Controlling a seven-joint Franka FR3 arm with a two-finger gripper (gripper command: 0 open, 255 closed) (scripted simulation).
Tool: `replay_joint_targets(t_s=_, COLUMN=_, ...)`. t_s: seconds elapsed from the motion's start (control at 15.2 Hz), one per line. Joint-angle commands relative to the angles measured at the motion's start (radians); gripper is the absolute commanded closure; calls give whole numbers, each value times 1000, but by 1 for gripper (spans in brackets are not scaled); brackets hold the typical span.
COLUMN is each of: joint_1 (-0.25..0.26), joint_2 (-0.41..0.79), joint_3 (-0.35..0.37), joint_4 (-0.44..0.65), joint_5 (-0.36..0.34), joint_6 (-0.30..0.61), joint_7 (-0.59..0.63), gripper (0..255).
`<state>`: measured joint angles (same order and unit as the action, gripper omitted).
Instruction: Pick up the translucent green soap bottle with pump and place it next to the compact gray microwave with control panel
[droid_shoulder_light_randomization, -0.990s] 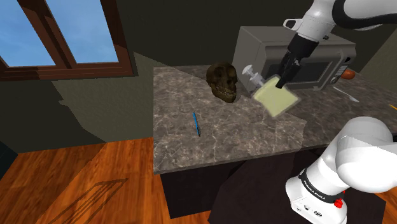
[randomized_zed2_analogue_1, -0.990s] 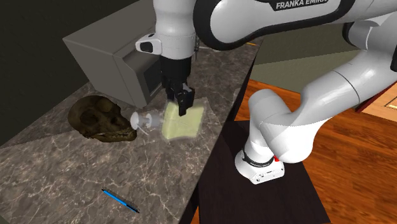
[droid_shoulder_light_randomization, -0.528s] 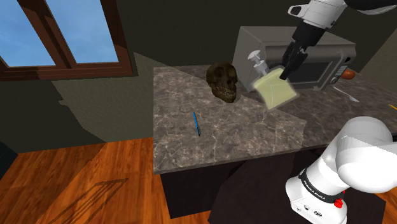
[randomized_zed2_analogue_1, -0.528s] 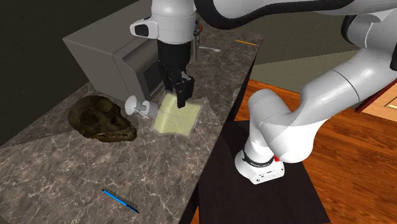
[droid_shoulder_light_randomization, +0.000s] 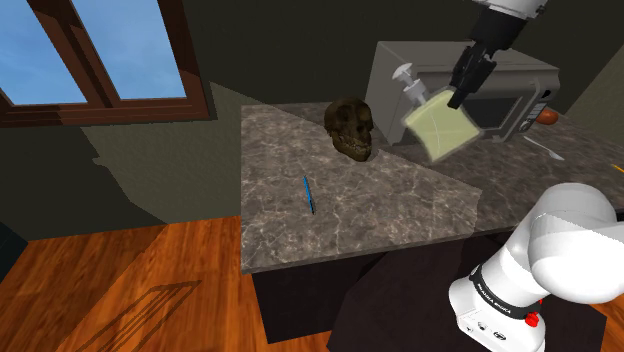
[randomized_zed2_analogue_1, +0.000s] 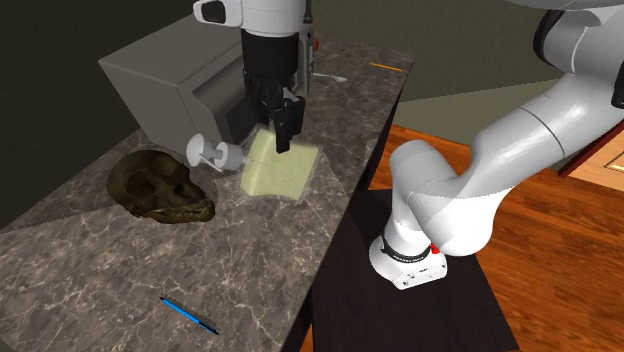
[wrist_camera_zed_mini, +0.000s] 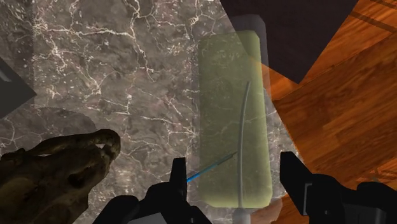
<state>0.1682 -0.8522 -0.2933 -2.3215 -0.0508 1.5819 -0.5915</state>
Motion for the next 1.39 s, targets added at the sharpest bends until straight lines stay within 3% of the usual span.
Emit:
replay_joint_targets(t_s=0.0, joint_1=4, joint_2=11, joint_3=5, joint_4=35, joint_5=5, joint_6=-24, joint_7=4, gripper=255)
replay_joint_targets(t_s=1.32, joint_1=37, joint_2=144, joint_3=17, joint_4=402, joint_5=39, joint_6=-257, joint_7=21, gripper=255)
